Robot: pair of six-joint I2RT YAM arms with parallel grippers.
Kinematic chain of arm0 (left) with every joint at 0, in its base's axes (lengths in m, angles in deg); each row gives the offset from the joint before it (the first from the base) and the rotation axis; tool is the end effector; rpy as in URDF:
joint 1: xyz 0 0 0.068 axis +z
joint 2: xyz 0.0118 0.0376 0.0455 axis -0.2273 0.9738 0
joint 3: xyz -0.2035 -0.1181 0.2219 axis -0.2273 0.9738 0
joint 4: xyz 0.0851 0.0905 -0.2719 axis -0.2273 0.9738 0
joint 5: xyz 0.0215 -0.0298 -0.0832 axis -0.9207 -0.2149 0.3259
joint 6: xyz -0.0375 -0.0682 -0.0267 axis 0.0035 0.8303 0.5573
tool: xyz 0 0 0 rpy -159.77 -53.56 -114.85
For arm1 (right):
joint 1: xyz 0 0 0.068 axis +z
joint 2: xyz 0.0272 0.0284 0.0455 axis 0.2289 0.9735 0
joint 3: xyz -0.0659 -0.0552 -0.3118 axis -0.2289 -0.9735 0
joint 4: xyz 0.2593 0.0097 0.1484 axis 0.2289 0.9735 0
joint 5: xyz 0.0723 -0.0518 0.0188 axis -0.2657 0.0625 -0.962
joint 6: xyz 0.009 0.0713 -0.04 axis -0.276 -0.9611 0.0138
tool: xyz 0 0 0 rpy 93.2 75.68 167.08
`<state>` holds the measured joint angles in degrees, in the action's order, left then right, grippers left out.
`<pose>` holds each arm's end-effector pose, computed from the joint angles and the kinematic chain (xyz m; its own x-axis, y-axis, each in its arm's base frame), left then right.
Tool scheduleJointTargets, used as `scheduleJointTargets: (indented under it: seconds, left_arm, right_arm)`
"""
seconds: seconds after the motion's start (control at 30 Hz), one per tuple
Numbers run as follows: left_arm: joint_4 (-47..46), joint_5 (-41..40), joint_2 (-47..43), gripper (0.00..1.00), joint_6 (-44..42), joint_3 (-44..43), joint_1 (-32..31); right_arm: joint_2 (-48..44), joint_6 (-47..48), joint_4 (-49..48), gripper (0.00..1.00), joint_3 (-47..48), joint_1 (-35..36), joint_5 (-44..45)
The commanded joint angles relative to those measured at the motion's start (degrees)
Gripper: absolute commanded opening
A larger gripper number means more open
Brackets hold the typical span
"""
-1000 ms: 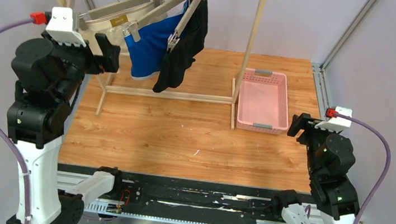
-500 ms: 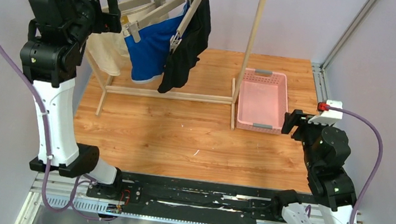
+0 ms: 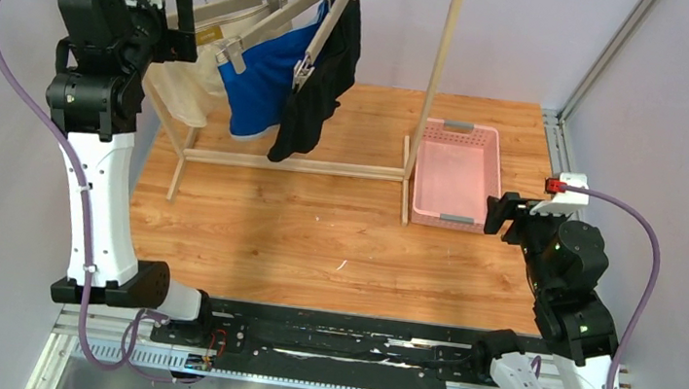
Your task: Remove the underwear clipped to the hanger
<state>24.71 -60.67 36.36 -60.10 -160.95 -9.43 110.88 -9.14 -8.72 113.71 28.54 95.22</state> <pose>0.2777 0.0265 0.6421 -0.1808 0.1187 -0.9763 -0.1584 0.9762 0.1480 0.1319 0.0256 0.4225 -0.0882 0.1119 -0.9898 -0.1149 0.9859 0.1217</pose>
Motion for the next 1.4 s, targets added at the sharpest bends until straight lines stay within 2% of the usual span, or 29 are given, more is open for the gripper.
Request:
scheduleJointTargets:
  seconds: [0.0, 0.17, 0.57, 0.87, 1.13, 1.23, 1.33, 1.37]
  left_arm:
    - [-8.5, 1.8, -0.9, 0.98, -3.5, 1.0, 0.7]
    - [-11.7, 4.7, 0.6, 0.98, -4.2, 1.7, 1.5]
    - [-9.7, 8.5, 6.2, 0.98, -5.7, 0.8, 3.2]
    - [-8.9, 15.0, 5.5, 1.00, -1.5, 2.7, 3.5]
    - [-8.2, 21.2, 3.3, 0.91, 3.5, 5.1, 3.4]
    - [-9.5, 21.7, 1.2, 0.84, 4.5, 7.5, 3.4]
    - [-11.0, 21.2, -1.2, 0.71, 5.0, 10.2, 3.4]
    - [-12.1, 20.9, -2.3, 0.71, 5.6, 11.6, 3.4]
  right_arm:
    - [-0.5, 0.9, -1.6, 0.73, -0.8, -0.4, -1.3]
    - [-0.1, 0.7, -1.8, 0.73, -0.9, -0.4, -2.2]
    - [0.4, 0.8, -2.6, 0.72, -1.3, -0.4, -3.7]
    - [0.9, 0.5, -3.5, 0.71, -2.2, -0.4, -4.4]
    - [0.8, 0.5, -3.8, 0.71, -2.4, -0.4, -5.1]
    - [0.4, 0.6, -3.8, 0.71, -2.6, -0.4, -5.0]
    - [0.2, 0.5, -3.9, 0.71, -2.7, -0.3, -5.3]
    - [0.3, 0.5, -4.0, 0.71, -2.8, -0.3, -5.4]
